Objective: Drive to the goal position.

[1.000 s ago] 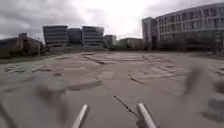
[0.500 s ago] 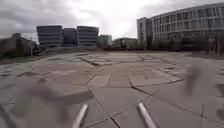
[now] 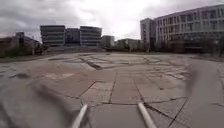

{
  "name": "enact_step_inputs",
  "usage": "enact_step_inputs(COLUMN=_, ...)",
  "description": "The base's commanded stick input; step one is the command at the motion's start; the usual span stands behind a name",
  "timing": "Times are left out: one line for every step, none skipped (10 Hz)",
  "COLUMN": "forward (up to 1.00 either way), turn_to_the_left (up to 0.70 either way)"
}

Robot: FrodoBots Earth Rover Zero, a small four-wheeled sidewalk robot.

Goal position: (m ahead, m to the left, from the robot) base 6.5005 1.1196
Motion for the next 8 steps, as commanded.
enact_step_inputs(forward=1.0, turn_to_the_left=0.0)
enact_step_inputs(forward=1.0, turn_to_the_left=0.08)
enact_step_inputs(forward=1.0, turn_to_the_left=0.27)
enact_step_inputs(forward=1.0, turn_to_the_left=0.27)
enact_step_inputs(forward=1.0, turn_to_the_left=0.27)
enact_step_inputs(forward=1.0, turn_to_the_left=0.27)
enact_step_inputs(forward=1.0, turn_to_the_left=0.27)
enact_step_inputs(forward=1.0, turn_to_the_left=0.27)
